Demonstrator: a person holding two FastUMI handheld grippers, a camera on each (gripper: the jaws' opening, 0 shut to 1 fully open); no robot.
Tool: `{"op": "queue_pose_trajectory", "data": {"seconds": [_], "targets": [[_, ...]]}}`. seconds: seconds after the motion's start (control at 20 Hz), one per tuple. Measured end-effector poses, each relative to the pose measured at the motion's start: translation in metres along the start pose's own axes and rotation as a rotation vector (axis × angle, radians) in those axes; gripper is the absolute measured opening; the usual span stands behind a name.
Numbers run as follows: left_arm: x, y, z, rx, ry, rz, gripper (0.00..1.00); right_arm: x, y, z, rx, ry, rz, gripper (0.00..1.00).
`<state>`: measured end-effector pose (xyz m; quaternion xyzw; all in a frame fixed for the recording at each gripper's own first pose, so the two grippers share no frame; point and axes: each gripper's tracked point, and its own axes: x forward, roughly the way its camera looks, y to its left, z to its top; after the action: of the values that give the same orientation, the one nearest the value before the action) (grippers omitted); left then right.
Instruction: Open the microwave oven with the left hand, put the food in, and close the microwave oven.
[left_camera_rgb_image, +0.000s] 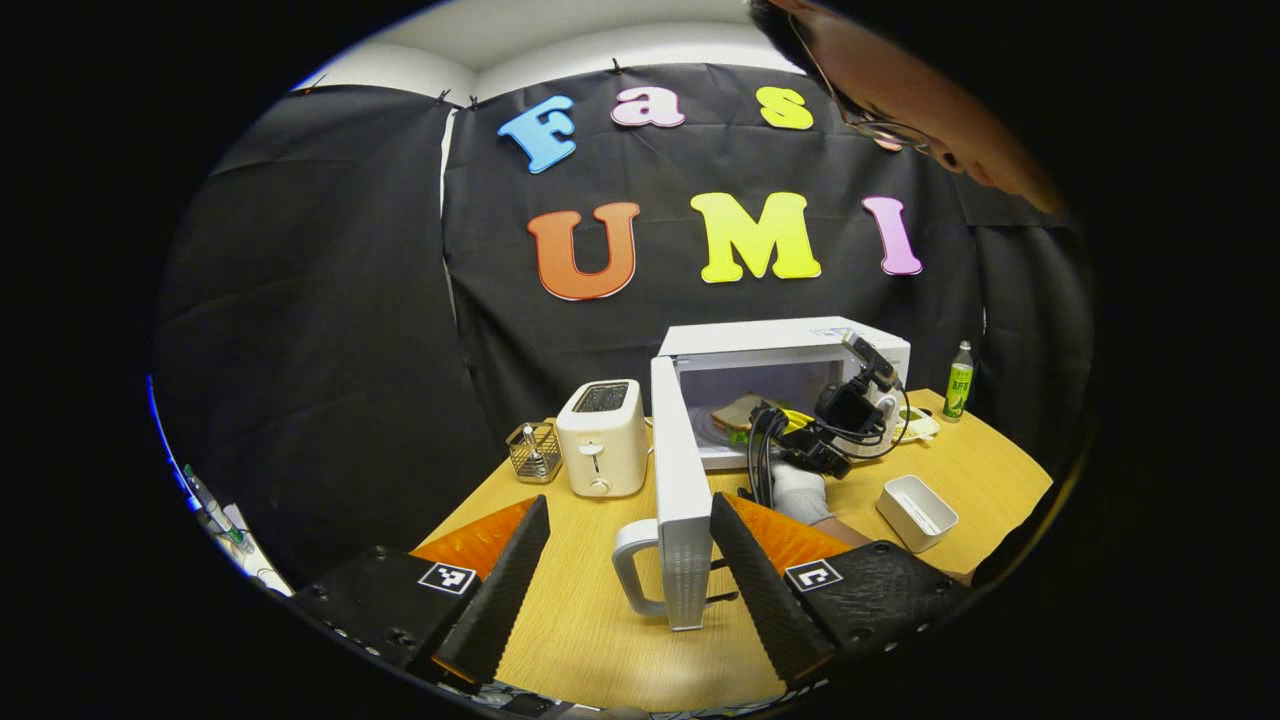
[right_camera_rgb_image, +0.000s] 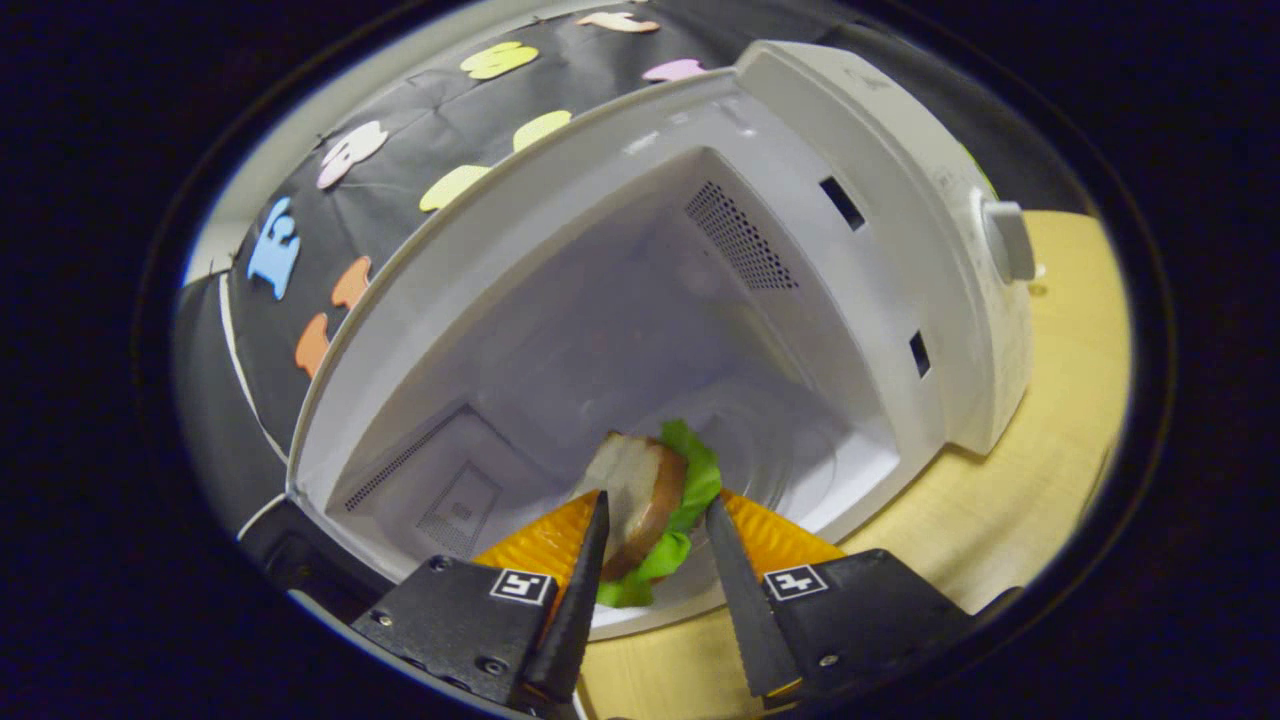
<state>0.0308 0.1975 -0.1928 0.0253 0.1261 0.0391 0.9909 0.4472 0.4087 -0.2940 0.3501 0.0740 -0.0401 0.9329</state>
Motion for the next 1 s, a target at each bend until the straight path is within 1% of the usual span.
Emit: {"op": "queue_pose_trajectory", "data": {"seconds": [0.05, 0.1, 0.15, 0.2, 0.25, 0.3, 0.4, 0.45, 0.55, 0.6, 0.65, 0.7, 0.75, 0.8, 0.85, 0.9, 1.0], "targets": [[0.001, 0.001, 0.001, 0.002, 0.001, 0.000, 0.96, -0.004, 0.000, 0.003, 0.003, 0.004, 0.007, 0.55], [0.001, 0.002, 0.000, 0.000, 0.002, 0.001, 0.96, -0.008, 0.000, 0.007, 0.000, 0.001, 0.010, 0.70], [0.000, 0.002, 0.000, -0.002, 0.005, 0.003, 0.96, -0.012, -0.003, 0.011, -0.039, -0.005, -0.006, 0.68], [0.000, 0.002, 0.001, -0.004, 0.001, 0.005, 0.96, -0.016, -0.005, 0.020, -0.075, -0.019, -0.005, 0.84], [0.000, 0.002, 0.004, -0.007, -0.008, 0.005, 0.96, -0.022, -0.003, 0.031, -0.113, -0.040, 0.003, 0.88], [-0.001, 0.003, 0.006, -0.006, -0.015, 0.006, 0.96, -0.028, 0.002, 0.037, -0.131, -0.044, 0.021, 0.89], [-0.001, 0.003, 0.008, -0.008, -0.026, 0.006, 0.96, -0.043, 0.006, 0.046, -0.145, -0.012, 0.046, 0.89], [-0.002, 0.003, 0.009, -0.010, -0.032, 0.003, 0.96, -0.053, 0.009, 0.052, -0.154, 0.005, 0.059, 1.00], [-0.003, 0.002, 0.008, -0.011, -0.032, 0.001, 0.96, -0.076, 0.009, 0.068, -0.208, 0.023, 0.084, 1.00], [-0.003, 0.001, 0.009, -0.011, -0.033, -0.003, 0.97, -0.091, 0.009, 0.078, -0.248, 0.033, 0.098, 0.89], [-0.003, 0.000, 0.010, -0.010, -0.032, -0.012, 0.96, -0.105, 0.008, 0.091, -0.297, 0.040, 0.121, 0.89], [-0.005, -0.001, 0.012, -0.004, -0.026, -0.017, 0.97, -0.120, 0.004, 0.107, -0.350, 0.035, 0.130, 1.00], [-0.006, -0.003, 0.016, -0.002, -0.030, -0.024, 0.97, -0.133, -0.004, 0.124, -0.395, 0.034, 0.130, 0.91], [-0.008, -0.005, 0.018, -0.007, -0.028, -0.034, 0.97, -0.146, -0.008, 0.141, -0.439, 0.034, 0.136, 1.00], [-0.009, -0.004, 0.020, -0.008, -0.030, -0.039, 0.97, -0.159, -0.015, 0.159, -0.482, 0.037, 0.132, 1.00], [-0.010, -0.004, 0.022, -0.007, -0.036, -0.043, 0.96, -0.172, -0.025, 0.176, -0.521, 0.036, 0.121, 0.91], [-0.014, -0.006, 0.027, -0.004, -0.054, -0.050, 0.96, -0.200, -0.048, 0.210, -0.583, 0.034, 0.093, 0.91]]}}
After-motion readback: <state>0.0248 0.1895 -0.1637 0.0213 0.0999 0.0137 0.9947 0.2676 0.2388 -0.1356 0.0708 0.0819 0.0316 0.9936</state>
